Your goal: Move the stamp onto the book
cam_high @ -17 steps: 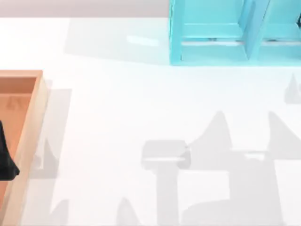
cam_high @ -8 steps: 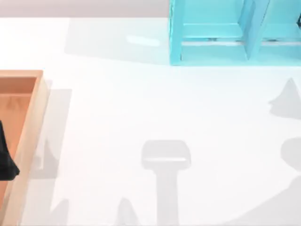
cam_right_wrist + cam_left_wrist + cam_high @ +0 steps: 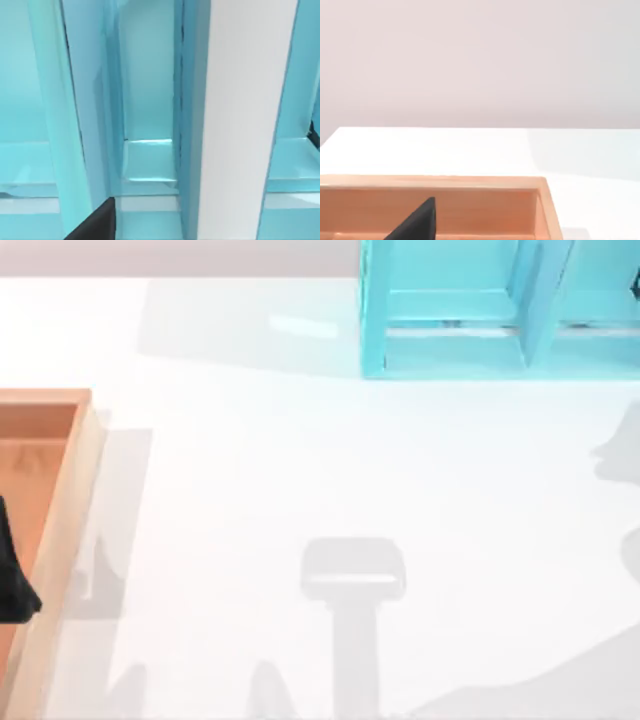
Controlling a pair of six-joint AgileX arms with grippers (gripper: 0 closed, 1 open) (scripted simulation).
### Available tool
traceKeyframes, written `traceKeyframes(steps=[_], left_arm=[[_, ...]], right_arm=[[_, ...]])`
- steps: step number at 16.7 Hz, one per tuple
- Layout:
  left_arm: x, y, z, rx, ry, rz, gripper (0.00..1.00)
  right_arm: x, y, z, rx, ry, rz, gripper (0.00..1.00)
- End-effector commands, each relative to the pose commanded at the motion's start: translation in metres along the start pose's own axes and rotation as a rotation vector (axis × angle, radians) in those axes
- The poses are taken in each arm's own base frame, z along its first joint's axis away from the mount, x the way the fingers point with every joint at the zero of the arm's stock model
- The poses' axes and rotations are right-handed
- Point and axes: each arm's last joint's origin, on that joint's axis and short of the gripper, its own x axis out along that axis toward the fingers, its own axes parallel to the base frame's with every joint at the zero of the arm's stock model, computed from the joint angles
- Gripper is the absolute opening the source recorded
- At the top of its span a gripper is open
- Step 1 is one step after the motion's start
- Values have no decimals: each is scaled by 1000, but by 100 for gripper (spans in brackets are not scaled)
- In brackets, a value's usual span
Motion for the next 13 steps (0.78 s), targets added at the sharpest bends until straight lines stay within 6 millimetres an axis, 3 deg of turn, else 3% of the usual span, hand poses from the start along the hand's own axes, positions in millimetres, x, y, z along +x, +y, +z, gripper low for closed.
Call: traceKeyframes(steps=[4,10,13], left_arm=[[0,0,0,0,0,0,100],[0,0,0,0,0,0,100],[0,0,0,0,0,0,100]], right_arm=[[16,-2,-1,0,-1,-3,100],[79,-5,0,-1,-7,-4,100],[98,-3,1,-1,-5,-4,100]])
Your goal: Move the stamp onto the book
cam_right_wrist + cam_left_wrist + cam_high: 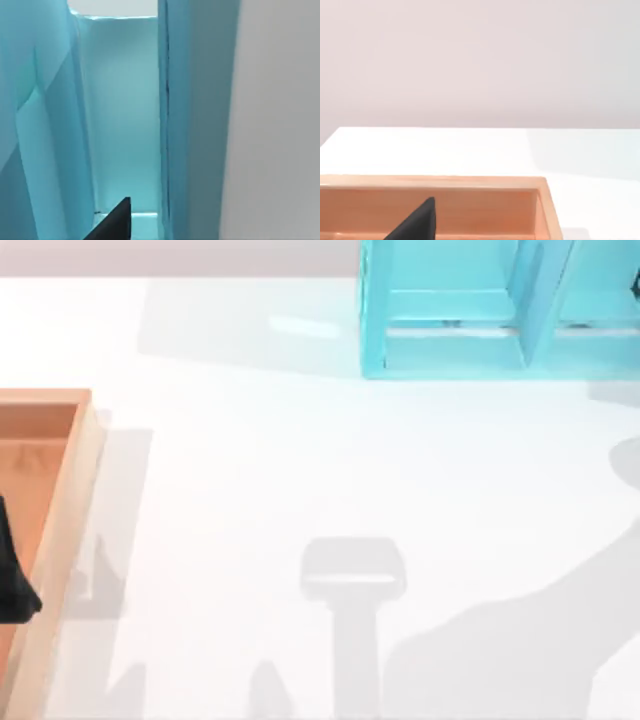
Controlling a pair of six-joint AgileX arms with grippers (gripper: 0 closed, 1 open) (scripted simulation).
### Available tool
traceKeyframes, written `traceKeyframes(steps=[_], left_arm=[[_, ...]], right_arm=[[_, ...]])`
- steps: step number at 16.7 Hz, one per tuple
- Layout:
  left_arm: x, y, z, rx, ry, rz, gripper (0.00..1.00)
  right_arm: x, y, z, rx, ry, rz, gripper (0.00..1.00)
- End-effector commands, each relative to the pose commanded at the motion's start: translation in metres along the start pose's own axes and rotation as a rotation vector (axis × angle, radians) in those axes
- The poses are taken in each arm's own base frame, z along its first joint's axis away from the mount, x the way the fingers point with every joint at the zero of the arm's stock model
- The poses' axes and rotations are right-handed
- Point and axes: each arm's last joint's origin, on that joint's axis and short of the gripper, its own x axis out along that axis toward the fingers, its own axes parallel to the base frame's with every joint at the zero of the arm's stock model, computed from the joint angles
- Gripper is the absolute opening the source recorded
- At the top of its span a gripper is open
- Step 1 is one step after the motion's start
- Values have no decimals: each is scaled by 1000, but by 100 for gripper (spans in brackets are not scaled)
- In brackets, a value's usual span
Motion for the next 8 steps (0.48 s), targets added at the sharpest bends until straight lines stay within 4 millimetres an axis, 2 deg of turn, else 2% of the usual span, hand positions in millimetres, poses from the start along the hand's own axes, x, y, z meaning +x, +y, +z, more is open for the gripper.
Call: traceKeyframes(steps=[5,8], left_arm=[[0,0,0,0,0,0,100],[0,0,0,0,0,0,100]], right_arm=[[2,0,0,0,1,0,100],[2,0,0,0,1,0,77]])
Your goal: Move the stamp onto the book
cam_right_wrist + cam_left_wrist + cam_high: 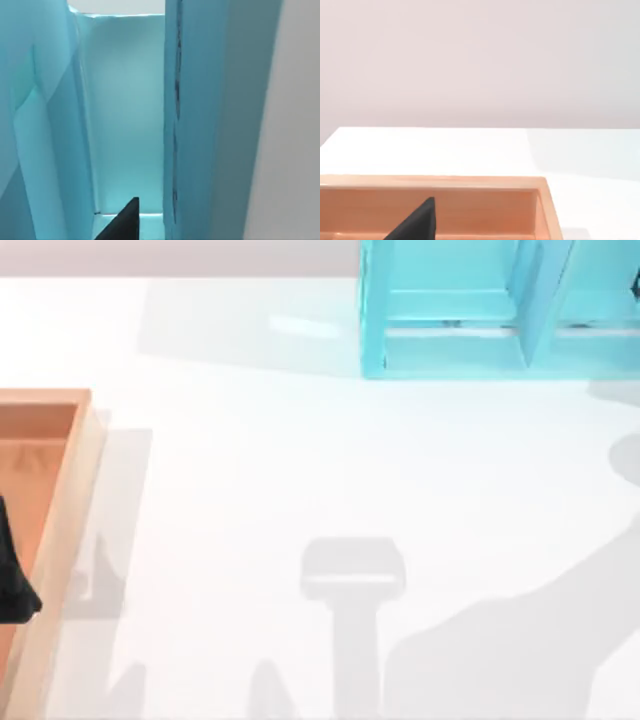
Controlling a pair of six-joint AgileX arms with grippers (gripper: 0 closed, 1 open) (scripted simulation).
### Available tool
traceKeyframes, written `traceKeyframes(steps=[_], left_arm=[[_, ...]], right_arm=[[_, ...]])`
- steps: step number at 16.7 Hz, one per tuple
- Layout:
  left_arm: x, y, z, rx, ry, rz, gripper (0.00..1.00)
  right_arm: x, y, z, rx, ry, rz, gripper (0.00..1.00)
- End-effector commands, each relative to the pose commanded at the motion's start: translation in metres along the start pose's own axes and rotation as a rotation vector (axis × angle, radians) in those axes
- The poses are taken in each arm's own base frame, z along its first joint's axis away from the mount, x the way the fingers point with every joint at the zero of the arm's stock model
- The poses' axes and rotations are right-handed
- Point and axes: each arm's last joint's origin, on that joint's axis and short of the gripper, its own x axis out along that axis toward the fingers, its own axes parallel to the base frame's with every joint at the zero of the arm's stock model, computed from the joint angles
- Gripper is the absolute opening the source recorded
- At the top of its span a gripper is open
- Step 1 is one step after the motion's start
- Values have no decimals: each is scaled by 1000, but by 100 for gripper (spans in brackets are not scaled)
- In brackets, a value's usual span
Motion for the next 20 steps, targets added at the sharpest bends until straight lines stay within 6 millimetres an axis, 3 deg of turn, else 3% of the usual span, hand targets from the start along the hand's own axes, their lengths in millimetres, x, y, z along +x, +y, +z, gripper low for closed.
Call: traceKeyframes(steps=[10,20], left_arm=[[0,0,0,0,0,0,100],[0,0,0,0,0,0,100]], right_arm=[[0,0,0,0,0,0,2],[-1,-3,1,1,-1,-5,0]])
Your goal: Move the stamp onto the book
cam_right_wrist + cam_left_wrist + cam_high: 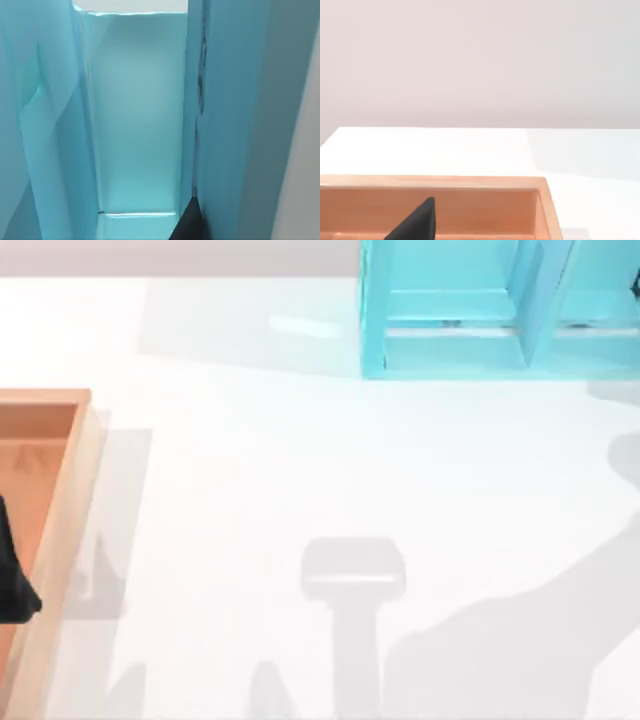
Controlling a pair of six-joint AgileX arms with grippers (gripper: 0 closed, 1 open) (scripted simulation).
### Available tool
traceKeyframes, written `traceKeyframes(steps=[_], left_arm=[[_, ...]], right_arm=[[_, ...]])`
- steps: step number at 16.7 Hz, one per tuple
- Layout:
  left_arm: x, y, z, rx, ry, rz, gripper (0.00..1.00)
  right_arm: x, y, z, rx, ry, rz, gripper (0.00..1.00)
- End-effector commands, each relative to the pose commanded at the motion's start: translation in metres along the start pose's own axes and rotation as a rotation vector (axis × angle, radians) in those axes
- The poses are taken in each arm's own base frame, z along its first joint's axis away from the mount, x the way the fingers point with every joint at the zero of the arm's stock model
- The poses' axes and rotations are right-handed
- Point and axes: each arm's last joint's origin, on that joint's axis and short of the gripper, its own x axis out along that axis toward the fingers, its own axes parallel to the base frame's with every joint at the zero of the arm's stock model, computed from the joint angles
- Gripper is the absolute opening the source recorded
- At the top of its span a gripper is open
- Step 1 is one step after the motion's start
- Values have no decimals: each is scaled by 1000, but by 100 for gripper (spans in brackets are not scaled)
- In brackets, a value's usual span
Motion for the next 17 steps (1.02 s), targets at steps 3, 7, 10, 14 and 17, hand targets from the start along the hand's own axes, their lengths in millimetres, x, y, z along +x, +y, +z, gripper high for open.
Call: traceKeyframes(steps=[3,7,10,14,17], left_arm=[[0,0,0,0,0,0,100],[0,0,0,0,0,0,100],[0,0,0,0,0,0,100],[0,0,0,0,0,0,100],[0,0,0,0,0,0,100]], right_arm=[[-10,-5,17,3,4,0,0],[-48,-15,73,6,6,6,0],[-97,-18,122,2,-3,7,0],[-169,-13,167,-7,-16,3,0],[-205,-8,177,-4,-7,1,0]])
